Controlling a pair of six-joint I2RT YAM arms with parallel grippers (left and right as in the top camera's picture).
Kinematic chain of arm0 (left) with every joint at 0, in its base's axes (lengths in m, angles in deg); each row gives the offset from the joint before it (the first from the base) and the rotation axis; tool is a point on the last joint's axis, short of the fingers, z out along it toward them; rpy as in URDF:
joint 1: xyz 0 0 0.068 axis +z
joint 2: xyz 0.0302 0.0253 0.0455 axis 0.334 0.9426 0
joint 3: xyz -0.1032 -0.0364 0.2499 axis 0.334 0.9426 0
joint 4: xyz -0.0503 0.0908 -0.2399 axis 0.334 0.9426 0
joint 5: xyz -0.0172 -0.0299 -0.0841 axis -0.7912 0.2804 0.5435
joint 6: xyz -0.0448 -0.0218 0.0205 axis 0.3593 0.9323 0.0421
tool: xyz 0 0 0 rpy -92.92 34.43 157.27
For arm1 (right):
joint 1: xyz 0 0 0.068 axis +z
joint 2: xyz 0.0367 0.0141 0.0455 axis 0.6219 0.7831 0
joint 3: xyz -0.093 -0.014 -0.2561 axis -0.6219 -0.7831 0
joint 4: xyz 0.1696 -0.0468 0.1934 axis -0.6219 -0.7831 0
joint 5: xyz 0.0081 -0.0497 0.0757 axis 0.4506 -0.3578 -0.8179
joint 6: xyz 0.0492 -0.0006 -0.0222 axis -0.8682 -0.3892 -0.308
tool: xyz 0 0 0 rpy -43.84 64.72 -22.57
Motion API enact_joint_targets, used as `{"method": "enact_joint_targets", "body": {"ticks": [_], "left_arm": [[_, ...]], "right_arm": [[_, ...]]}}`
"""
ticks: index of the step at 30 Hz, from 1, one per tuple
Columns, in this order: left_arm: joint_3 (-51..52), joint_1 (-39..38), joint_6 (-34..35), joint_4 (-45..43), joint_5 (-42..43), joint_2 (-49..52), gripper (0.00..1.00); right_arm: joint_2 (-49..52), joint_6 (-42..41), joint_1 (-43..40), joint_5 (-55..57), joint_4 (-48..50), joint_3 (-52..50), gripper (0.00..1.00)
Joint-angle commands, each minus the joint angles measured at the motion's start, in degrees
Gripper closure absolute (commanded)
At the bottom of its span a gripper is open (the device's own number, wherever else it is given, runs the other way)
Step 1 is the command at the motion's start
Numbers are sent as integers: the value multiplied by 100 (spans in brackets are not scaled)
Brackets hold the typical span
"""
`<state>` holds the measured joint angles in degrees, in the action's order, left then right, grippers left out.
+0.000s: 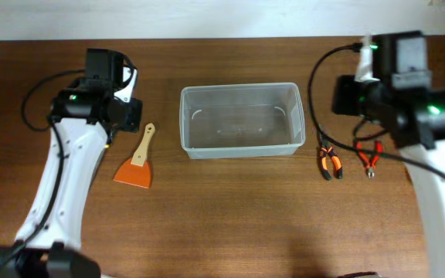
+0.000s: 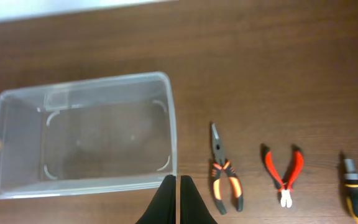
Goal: Pack container
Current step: 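Grasp the orange scraper by its wooden handle with the left gripper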
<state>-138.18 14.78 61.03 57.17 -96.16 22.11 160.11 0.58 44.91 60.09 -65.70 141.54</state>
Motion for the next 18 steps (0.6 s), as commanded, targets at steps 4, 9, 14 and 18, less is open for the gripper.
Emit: {"method": "enact_joint_targets", "body": {"ticks": [4, 9, 14, 18], "left_arm": [[170, 17, -544, -83, 232, 883, 71], [170, 20, -1244, -92, 367, 1613, 61], [168, 52, -1281, -208, 343, 2114, 47], [170, 79, -1274, -46, 326, 2310, 42]], "right_arm": [[-1182, -28, -568, 127, -94, 46, 24], [-1853, -28, -1084, 127, -317, 46, 1], [-2157, -28, -1261, 129, -660, 46, 1], [-2203, -28, -1259, 151, -1060, 44, 1]]}}
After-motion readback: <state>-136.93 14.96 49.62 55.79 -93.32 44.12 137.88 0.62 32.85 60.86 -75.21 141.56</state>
